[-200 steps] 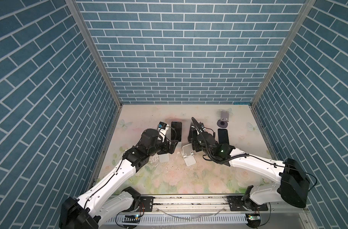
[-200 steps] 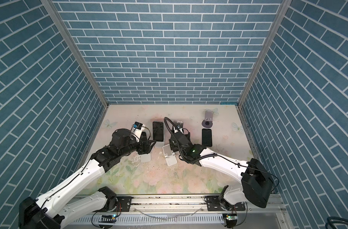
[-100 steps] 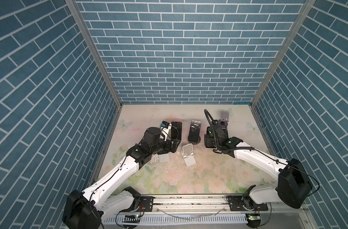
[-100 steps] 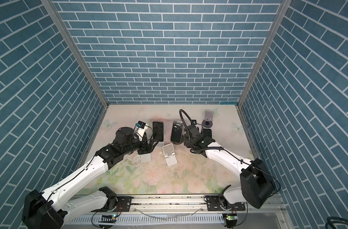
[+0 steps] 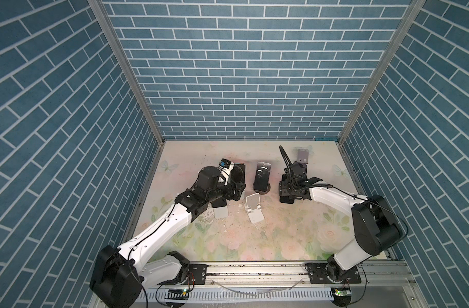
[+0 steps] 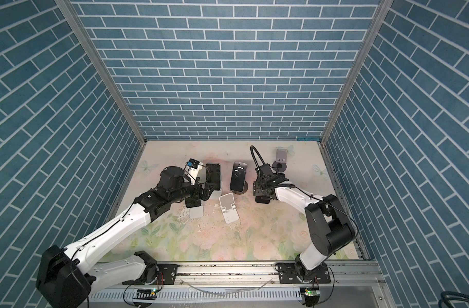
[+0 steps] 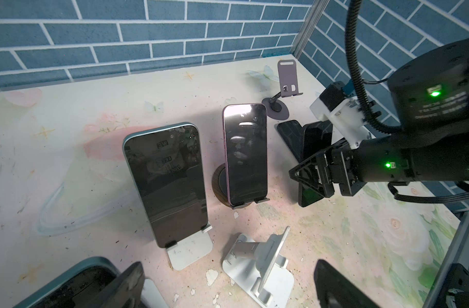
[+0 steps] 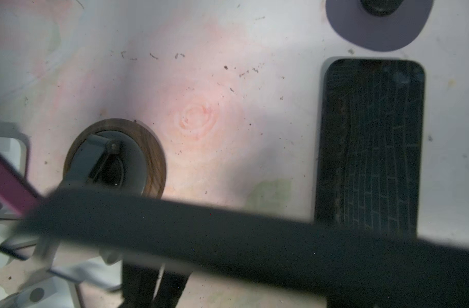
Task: Remove the phone from the phone stand
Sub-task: Place the phone at the center of the table.
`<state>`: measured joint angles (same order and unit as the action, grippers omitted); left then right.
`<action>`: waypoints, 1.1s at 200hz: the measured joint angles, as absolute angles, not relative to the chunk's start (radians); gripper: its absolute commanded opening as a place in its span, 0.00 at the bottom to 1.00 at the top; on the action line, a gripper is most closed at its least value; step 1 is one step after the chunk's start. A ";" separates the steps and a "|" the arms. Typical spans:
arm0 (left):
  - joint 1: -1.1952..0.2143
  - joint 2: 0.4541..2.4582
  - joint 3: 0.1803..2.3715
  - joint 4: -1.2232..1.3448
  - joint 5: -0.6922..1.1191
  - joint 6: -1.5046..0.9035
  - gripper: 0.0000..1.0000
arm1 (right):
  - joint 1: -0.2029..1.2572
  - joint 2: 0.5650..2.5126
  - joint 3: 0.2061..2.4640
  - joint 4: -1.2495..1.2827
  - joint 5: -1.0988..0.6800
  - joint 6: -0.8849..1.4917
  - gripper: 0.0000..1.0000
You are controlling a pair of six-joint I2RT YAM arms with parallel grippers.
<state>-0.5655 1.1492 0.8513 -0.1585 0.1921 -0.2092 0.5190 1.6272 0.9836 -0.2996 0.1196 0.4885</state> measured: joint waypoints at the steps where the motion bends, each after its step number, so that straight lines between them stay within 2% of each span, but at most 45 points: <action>1: -0.566 1.150 0.852 -0.158 0.192 -0.209 1.00 | 0.517 1.631 0.986 -0.300 0.117 0.488 0.46; 72: -0.566 1.198 0.888 -0.153 0.164 -0.193 1.00 | 0.454 1.772 1.120 -0.331 0.029 0.460 0.46; 153: -0.566 1.194 0.899 -0.133 0.070 -0.178 1.00 | 0.443 1.841 1.187 -0.393 0.040 0.412 0.46; 220: -0.566 1.190 0.899 -0.106 0.062 -0.161 1.00 | 0.436 1.901 1.253 -0.432 0.043 0.411 0.46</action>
